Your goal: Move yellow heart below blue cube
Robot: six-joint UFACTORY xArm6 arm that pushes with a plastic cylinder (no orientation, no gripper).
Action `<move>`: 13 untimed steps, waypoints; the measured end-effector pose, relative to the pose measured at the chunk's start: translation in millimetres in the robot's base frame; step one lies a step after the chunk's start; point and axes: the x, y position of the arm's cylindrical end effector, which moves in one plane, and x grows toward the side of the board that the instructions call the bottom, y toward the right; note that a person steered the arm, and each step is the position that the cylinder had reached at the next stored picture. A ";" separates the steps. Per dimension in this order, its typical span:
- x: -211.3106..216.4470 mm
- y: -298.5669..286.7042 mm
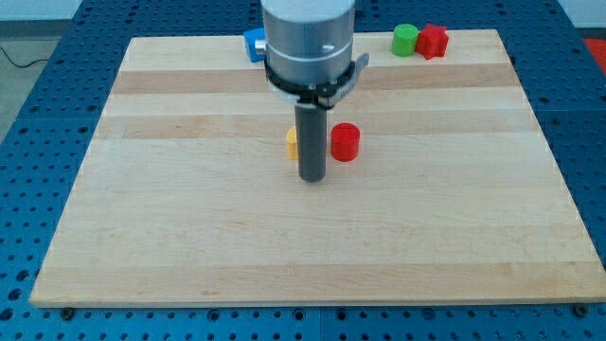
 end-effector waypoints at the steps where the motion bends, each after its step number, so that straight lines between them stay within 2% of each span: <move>1: -38.2 -18.2; 3: -120.9 -72.8; 5: -114.3 -73.1; 7: -145.4 -73.8; 8: -138.9 -74.6; 9: -110.8 -65.5; 10: -103.6 -33.2; 12: -136.1 -33.3; 13: -137.0 -59.9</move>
